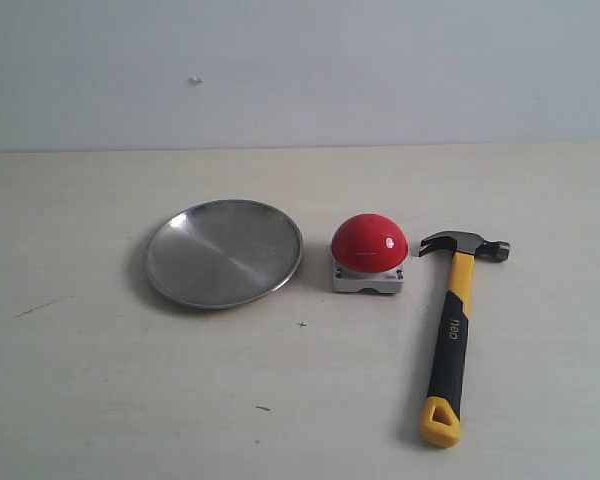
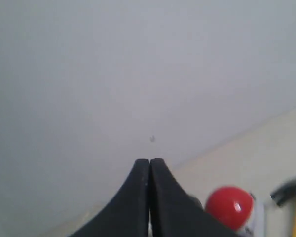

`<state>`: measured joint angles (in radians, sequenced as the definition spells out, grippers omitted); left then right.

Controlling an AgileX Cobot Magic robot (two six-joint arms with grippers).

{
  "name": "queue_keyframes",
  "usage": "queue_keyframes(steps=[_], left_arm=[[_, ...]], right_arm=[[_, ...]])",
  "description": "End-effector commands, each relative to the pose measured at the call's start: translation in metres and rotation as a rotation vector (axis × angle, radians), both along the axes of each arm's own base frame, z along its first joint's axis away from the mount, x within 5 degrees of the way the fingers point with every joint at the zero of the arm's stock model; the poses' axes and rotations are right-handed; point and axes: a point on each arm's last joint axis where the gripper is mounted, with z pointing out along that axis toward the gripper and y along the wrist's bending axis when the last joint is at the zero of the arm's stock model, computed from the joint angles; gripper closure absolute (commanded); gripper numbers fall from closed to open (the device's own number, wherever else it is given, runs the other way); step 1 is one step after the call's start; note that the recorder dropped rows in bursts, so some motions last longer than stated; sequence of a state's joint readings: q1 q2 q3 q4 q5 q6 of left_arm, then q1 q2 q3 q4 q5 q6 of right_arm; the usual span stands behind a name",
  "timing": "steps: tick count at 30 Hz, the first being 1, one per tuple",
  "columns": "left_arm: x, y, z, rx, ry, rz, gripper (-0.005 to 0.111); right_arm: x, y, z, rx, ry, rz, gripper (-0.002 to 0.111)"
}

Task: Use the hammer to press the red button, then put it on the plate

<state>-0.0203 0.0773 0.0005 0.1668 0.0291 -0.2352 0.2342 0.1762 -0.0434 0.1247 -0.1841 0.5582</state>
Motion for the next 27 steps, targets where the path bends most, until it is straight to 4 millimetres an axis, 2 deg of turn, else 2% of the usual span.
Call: queue_keyframes(steps=[1,4,5,8,9,13,15,17,20,22,24,26,27], left_arm=[[0.000,0.000,0.001,0.000,-0.006,0.001,0.107],[0.000,0.000,0.001,0.000,-0.006,0.001,0.107],[0.000,0.000,0.001,0.000,-0.006,0.001,0.107],[0.000,0.000,0.001,0.000,-0.006,0.001,0.107],[0.000,0.000,0.001,0.000,-0.006,0.001,0.107],[0.000,0.000,0.001,0.000,-0.006,0.001,0.107],[0.000,0.000,0.001,0.000,-0.006,0.001,0.107],[0.000,0.000,0.001,0.000,-0.006,0.001,0.107],[0.000,0.000,0.001,0.000,-0.006,0.001,0.107],[0.000,0.000,0.001,0.000,-0.006,0.001,0.107],[0.000,0.000,0.001,0.000,-0.006,0.001,0.107],[0.000,0.000,0.001,0.000,-0.006,0.001,0.107],[0.000,0.000,0.001,0.000,-0.006,0.001,0.107]], right_arm=[[0.002,-0.013,0.031,0.091,-0.163,-0.135,0.108],[0.030,-0.009,0.059,-0.201,0.005,-0.198,0.108],[0.038,-0.008,0.064,-0.245,0.040,-0.212,0.108],[0.080,-0.011,0.069,-0.387,0.302,-0.324,0.108],[0.095,-0.013,0.068,-0.536,0.377,-0.363,0.108],[0.142,-0.007,0.048,-0.661,0.548,-0.376,0.108],[0.163,-0.009,0.039,-0.832,0.634,-0.409,0.108],[0.175,-0.014,0.033,-0.980,0.713,-0.464,0.108],[0.192,-0.022,0.021,-1.388,0.881,-0.473,0.108],[0.203,-0.032,0.013,-1.447,1.028,-0.597,0.108],[0.212,-0.037,0.000,-1.473,1.095,-0.611,0.108],[0.215,-0.037,-0.004,-1.362,1.062,-0.616,0.108],[0.218,-0.033,-0.005,-1.163,0.965,-0.635,0.108]])
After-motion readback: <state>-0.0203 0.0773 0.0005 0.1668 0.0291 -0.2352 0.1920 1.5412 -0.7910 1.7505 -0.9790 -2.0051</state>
